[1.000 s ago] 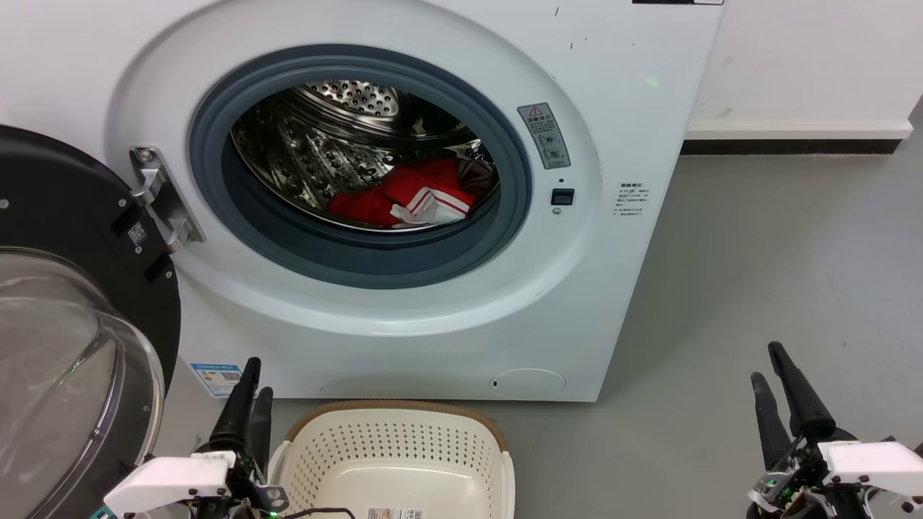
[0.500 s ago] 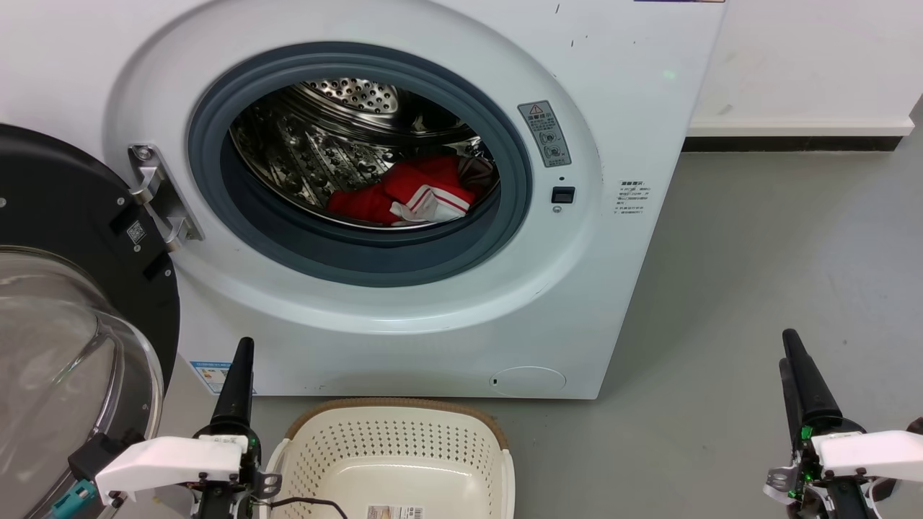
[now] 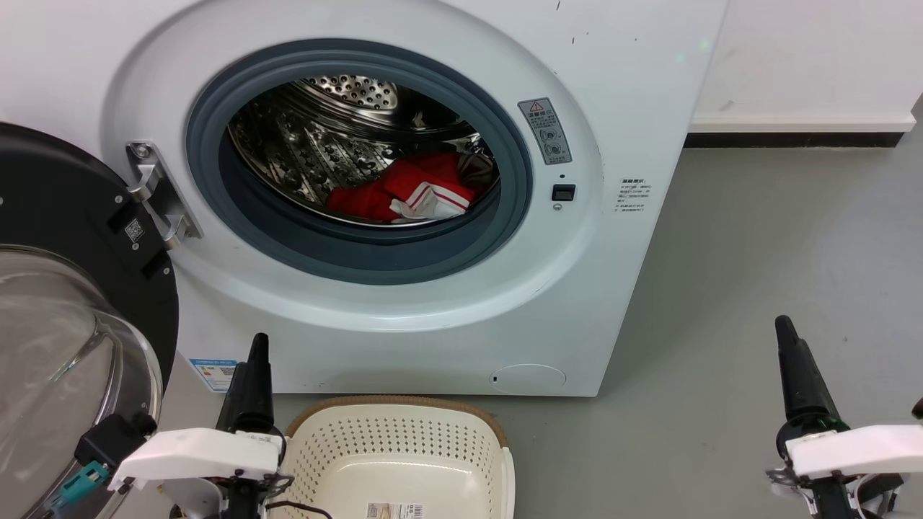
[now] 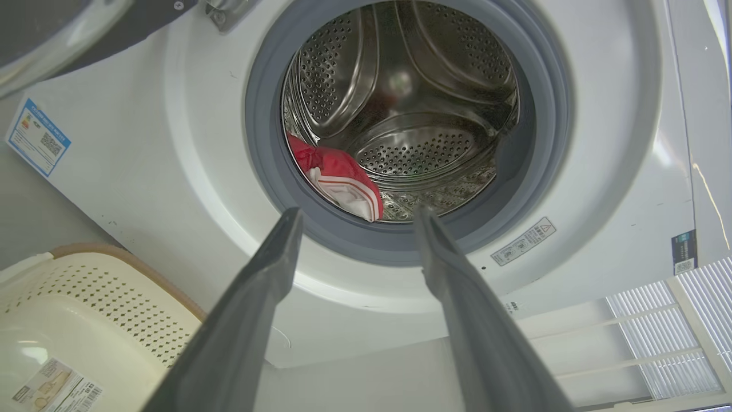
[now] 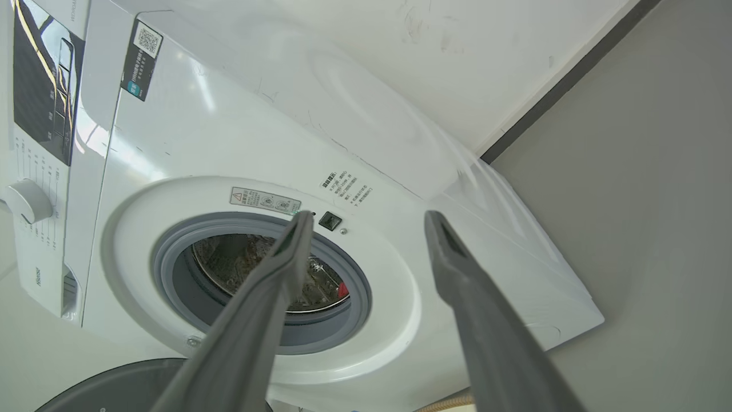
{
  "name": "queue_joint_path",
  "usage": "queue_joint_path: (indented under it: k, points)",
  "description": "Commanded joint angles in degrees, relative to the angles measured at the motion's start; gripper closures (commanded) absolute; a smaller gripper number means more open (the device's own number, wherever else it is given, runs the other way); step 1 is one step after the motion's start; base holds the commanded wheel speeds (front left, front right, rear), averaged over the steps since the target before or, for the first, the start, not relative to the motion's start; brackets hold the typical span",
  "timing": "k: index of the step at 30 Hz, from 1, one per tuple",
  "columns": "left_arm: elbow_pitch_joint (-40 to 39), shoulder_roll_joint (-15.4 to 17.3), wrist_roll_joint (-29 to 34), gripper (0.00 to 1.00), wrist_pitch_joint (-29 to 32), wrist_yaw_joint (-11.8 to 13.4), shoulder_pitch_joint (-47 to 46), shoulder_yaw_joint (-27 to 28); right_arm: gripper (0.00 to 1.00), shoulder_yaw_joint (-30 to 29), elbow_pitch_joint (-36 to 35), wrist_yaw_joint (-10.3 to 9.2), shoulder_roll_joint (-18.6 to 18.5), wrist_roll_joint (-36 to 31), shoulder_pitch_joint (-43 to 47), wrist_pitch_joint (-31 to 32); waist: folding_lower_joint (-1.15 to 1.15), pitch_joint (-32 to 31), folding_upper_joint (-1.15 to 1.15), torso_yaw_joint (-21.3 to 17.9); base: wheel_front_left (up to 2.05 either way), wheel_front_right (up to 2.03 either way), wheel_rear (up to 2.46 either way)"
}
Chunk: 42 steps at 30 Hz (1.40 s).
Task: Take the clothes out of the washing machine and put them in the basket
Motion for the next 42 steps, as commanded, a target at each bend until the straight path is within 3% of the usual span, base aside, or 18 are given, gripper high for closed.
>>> queue_joint_path:
  k: [1, 22, 42]
  points:
    - [-1.62, 0.12, 3.19, 0.00, -0.85, 0.55, -0.17, -0.38, 0.00, 0.26, -1.78, 0.00, -0.13, -3.66, 0.06, -0.84, 0.00, 0.05, 0.00, -0.01, 0.00, 0.00, 0.00]
    - [-4.26, 0.15, 21.12, 0.00, -4.86, 1.24, 1.95, -2.20, 0.00, 2.09, -5.10, 0.00, -0.12, -25.13, 2.54, -4.89, 0.00, 0.32, 0.00, -0.15, 0.00, 0.00, 0.00]
    - [-5.15, 0.17, 32.95, 0.00, -7.88, 2.51, 3.61, -3.05, 0.00, 2.28, -6.89, 0.00, -0.11, -39.61, 4.70, -7.95, 0.00, 0.44, 0.00, -0.22, 0.00, 0.00, 0.00]
